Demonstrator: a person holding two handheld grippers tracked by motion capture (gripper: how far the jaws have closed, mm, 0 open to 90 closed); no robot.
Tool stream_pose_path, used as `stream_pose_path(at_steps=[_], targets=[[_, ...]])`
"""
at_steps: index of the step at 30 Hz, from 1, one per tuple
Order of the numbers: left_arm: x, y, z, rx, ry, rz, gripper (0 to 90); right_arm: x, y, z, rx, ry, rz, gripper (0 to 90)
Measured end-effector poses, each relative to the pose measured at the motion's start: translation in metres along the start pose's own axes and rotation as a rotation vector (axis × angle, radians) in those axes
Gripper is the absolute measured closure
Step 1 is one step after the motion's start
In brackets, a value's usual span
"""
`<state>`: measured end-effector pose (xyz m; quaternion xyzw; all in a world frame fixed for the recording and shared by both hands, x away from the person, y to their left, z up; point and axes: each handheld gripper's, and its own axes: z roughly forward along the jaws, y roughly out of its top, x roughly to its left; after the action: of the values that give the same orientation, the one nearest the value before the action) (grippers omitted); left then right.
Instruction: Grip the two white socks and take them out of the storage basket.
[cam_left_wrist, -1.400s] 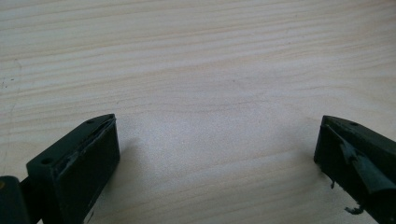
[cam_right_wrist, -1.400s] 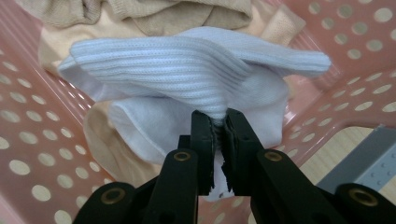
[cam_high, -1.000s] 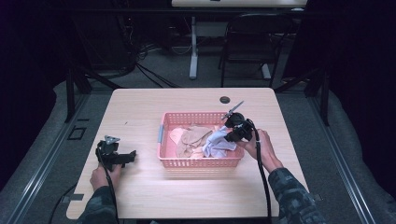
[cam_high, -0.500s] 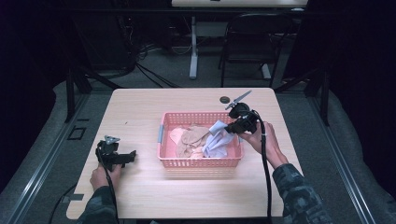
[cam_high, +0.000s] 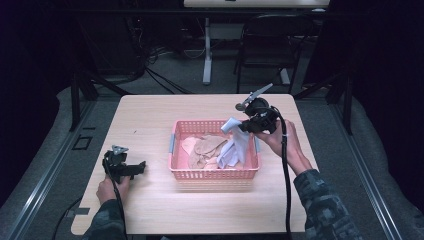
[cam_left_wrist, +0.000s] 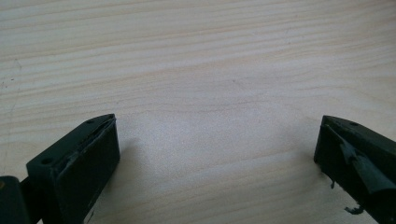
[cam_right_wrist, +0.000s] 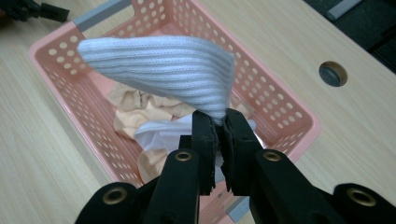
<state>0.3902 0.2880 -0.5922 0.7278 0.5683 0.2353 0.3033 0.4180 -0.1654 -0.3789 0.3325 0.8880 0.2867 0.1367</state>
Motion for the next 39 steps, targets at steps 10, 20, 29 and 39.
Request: stream_pose_path(at_steps=[10, 20, 29, 39], targets=[[0.000, 0.000, 0.000, 0.000, 0.000, 0.000, 0.0, -0.004, 0.017, -0.028, -0.051, -0.027, -0.012, 83.7], [0.000, 0.000, 0.000, 0.000, -0.001, -0.001, 0.0, -0.007, 0.024, -0.046, -0.078, -0.044, -0.007, 83.6], [0.000, 0.000, 0.000, 0.000, -0.001, 0.000, 0.0, -0.014, 0.021, -0.065, -0.102, -0.068, 0.006, 83.5], [0.000, 0.000, 0.000, 0.000, 0.000, 0.000, 0.0, -0.025, 0.011, -0.087, -0.123, -0.108, 0.029, 83.5]])
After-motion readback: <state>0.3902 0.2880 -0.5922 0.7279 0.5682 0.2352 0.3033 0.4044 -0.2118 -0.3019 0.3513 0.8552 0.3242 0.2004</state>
